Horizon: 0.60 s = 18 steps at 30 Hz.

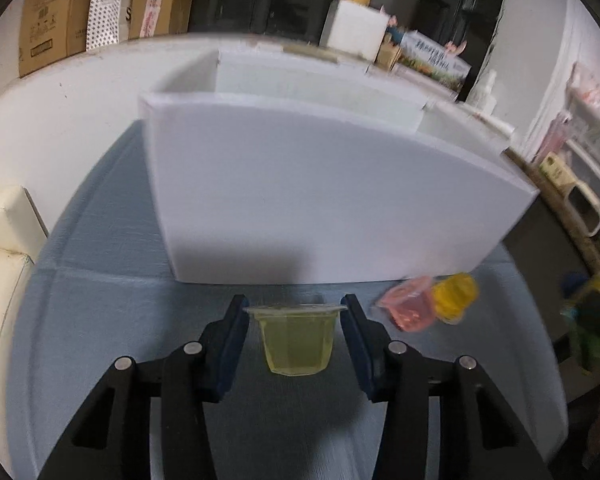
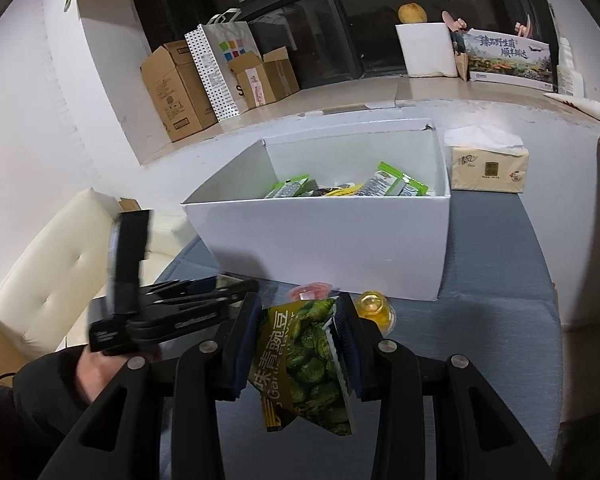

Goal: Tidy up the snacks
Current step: 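Grasp the clear jelly cup with the left gripper while the right gripper carries the seaweed packet into the box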

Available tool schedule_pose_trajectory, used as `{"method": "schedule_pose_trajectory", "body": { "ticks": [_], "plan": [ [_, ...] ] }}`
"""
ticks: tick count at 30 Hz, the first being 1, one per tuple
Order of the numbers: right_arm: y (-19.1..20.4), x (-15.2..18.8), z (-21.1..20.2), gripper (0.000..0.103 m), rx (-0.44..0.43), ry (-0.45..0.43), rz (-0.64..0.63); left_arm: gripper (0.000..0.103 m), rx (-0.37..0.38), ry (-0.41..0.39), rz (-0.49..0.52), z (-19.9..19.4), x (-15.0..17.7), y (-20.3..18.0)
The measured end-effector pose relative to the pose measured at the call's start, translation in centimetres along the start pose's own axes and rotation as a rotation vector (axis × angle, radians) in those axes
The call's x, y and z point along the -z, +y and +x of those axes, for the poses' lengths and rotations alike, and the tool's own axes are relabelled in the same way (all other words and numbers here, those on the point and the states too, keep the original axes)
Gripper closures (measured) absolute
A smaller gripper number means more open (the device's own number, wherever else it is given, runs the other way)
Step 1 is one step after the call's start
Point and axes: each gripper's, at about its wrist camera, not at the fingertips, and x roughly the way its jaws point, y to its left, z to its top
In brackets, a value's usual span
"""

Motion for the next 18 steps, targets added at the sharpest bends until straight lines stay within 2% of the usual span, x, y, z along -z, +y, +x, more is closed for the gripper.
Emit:
{"method": "schedule_pose_trajectory", "body": {
  "ticks": [4,8,13,18],
  "plan": [
    [0.5,-0.6,0.0,0.062,-0.009,-0.011,-0.009,0.051,0.045,-0.081,0.008,-4.6,-0.9,-0.1],
    [1.0,-3.3,0.0,0.062,-0.015,-0.048,-0.041,0.051,0.097,-0.179,0.036,-8.4,-4.4,-0.6],
    [0.6,-8.1,0.9,0.062,-0.008,-0.082,-0.072,0.051,0.115,-0.242,0.074,-8.4,-10.2,-1.7],
    [-1.4,-12.6,3.5,0.062,0.015,-0.082,-0.059,0.051,0.107,-0.207,0.101,-4.4,-14.5,-2.4]
  ]
}}
